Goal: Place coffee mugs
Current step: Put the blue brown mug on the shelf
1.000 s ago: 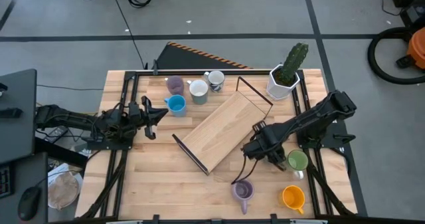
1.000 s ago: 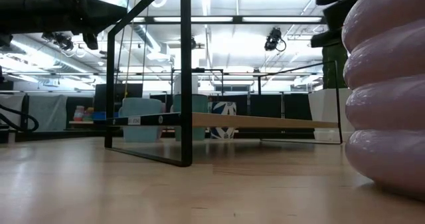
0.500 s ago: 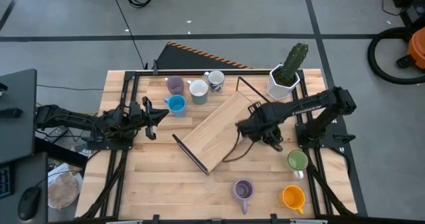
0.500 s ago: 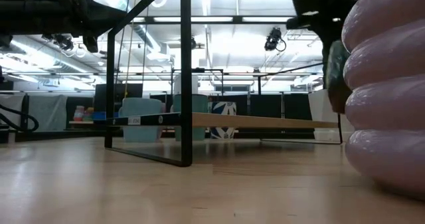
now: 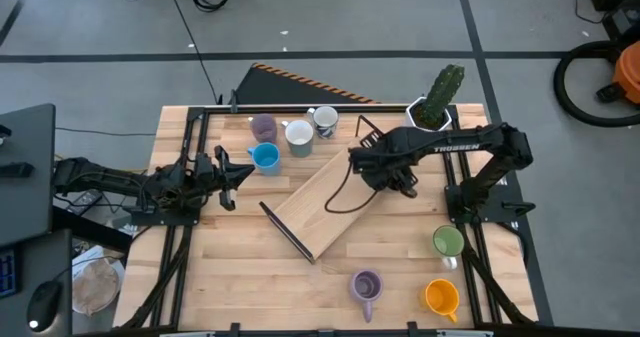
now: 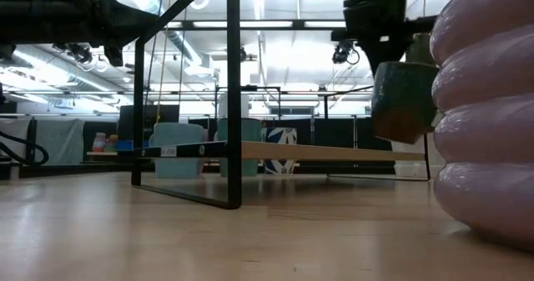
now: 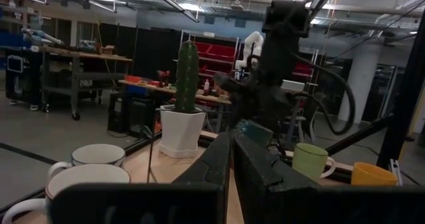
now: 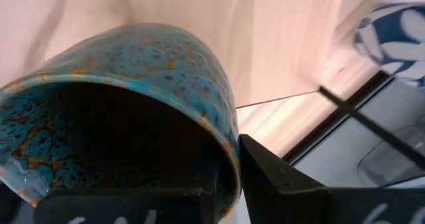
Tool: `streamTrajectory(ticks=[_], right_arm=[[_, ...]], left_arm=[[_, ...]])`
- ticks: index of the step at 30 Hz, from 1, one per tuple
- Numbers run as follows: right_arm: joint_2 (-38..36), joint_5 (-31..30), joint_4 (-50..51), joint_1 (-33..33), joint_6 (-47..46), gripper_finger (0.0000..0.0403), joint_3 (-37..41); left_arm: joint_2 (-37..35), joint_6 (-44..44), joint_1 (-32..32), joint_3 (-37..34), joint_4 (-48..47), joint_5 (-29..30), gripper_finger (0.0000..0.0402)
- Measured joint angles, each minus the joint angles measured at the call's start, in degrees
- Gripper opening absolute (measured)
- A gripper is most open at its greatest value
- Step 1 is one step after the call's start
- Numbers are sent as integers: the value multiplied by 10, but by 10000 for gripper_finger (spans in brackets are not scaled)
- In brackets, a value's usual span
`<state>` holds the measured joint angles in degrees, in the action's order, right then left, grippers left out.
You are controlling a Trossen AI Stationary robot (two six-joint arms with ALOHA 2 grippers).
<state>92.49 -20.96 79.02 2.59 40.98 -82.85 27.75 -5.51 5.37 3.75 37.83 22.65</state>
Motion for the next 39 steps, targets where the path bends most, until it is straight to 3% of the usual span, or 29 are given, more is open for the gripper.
streamTrajectory(ticks=[9, 28, 39], right_arm=[[1, 8, -37, 51, 46, 67, 16], [1, 42, -66, 59, 66, 75, 19], [2, 45, -79, 74, 50, 133, 20]], left_arm=[[0, 0, 0, 0, -1, 0, 23], [0, 1, 0, 0, -2, 0, 23], [0, 1, 0, 0, -5, 0, 23]])
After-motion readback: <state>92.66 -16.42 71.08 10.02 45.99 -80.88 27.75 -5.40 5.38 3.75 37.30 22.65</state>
